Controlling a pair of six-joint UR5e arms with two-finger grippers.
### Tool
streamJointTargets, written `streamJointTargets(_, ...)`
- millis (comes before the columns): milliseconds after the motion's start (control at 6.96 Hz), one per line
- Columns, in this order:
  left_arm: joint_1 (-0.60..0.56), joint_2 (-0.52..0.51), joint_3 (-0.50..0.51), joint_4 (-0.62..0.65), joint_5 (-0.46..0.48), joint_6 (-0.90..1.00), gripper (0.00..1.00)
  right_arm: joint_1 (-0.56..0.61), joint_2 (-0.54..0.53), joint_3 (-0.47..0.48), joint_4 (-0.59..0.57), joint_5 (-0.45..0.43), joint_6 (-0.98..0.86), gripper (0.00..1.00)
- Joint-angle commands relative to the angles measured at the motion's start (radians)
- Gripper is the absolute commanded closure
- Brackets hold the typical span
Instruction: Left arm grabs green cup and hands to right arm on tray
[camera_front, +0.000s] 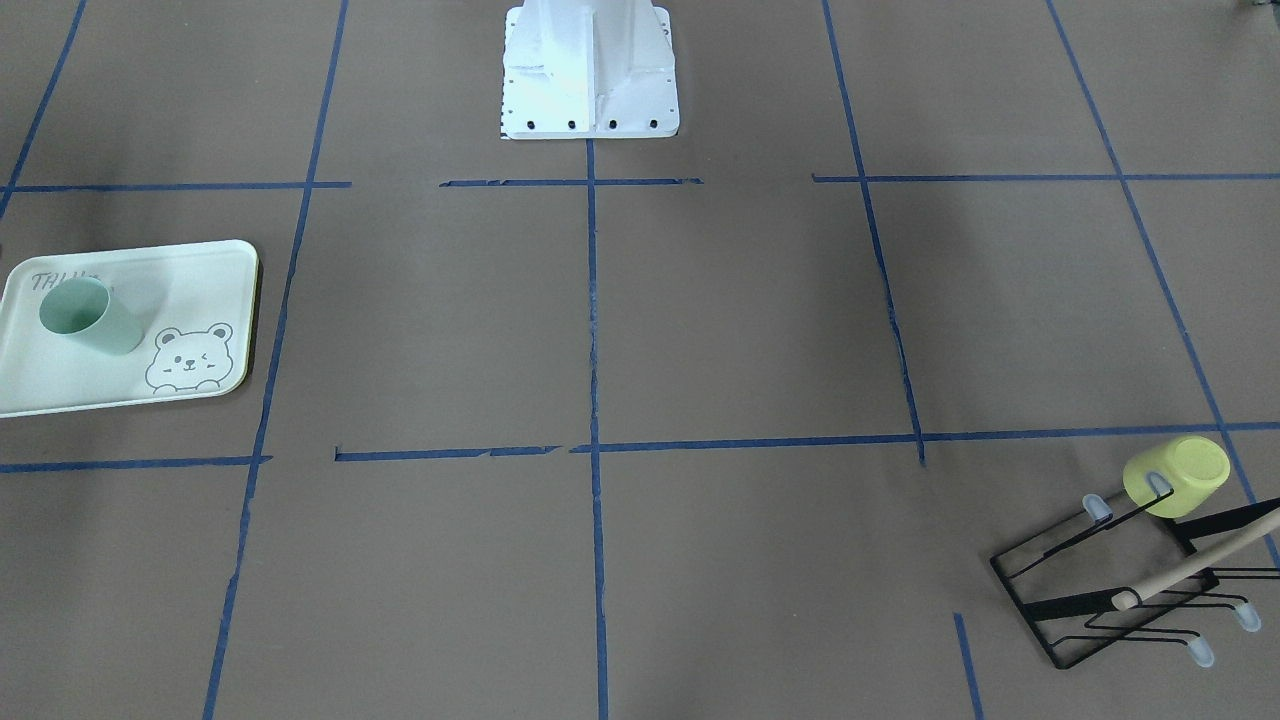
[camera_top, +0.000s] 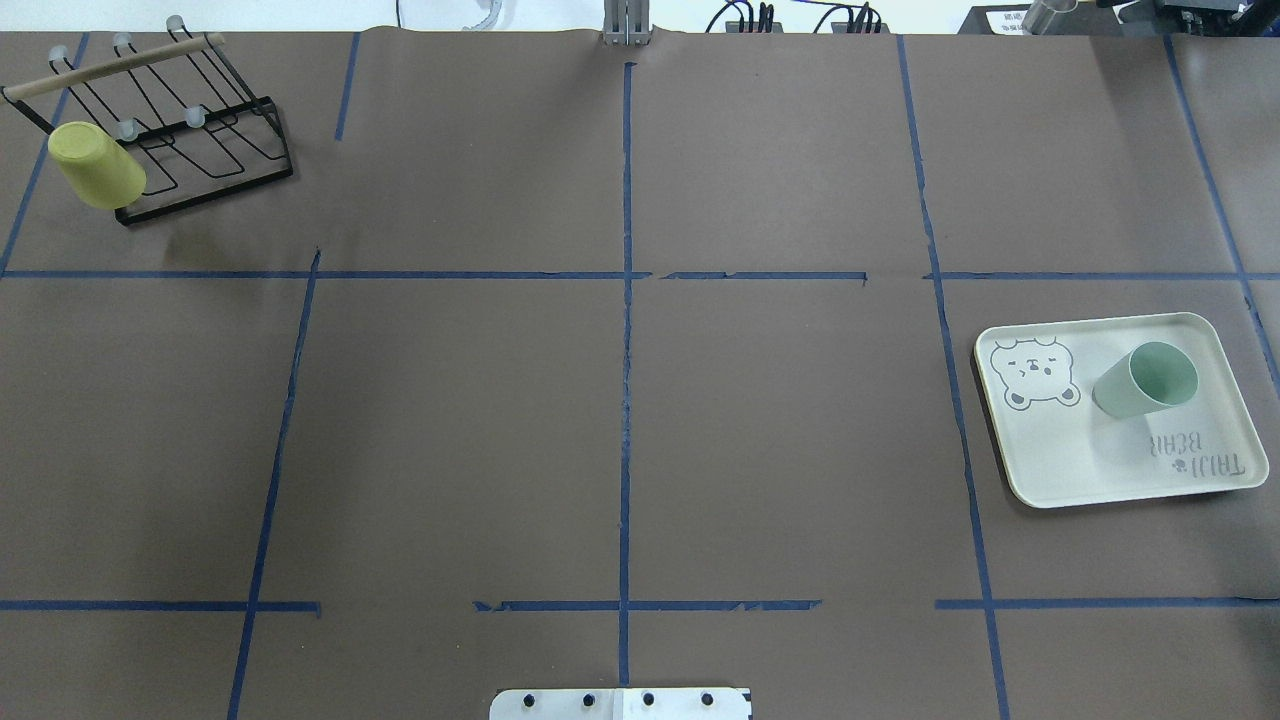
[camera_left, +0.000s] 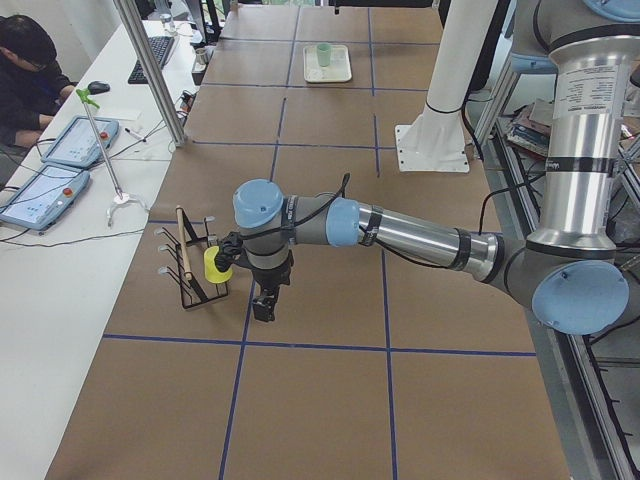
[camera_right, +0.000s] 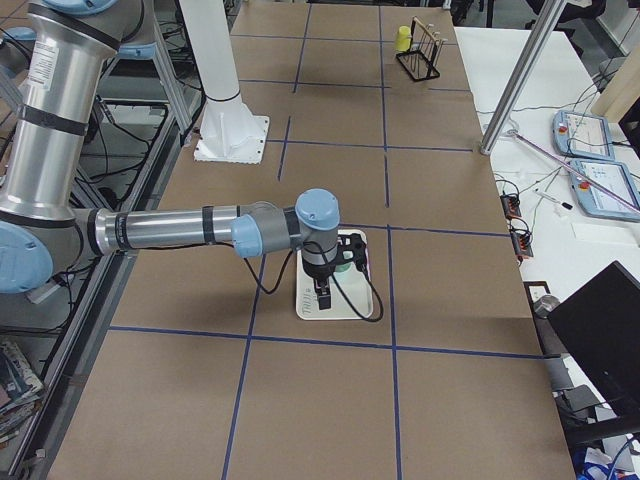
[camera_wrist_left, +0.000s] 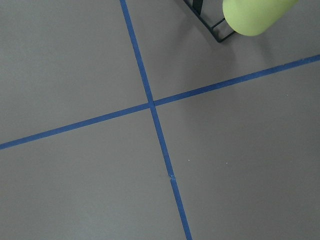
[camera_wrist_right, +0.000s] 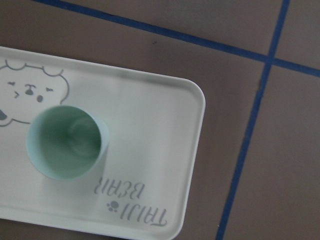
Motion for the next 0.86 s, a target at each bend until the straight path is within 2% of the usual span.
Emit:
streamJointTargets(0, 0.0, 0.088, 0.01, 0.003, 0.009, -0.009, 0.0, 0.1, -0.03, 0.012, -0.067, 0.015, -0.018, 0.02)
streamJointTargets(144, 0.002, 0.096, 0.028, 0.002, 0.003, -0.005, 0.0, 0.099, -0.031, 0.024, -0.109, 0.008, -0.022, 0.01)
streamJointTargets(719, 0.0, 0.136, 0.036, 0.016, 0.012, -0.014, 0.0, 0.093, -0.048, 0.015, -0.095, 0.006, -0.036, 0.0)
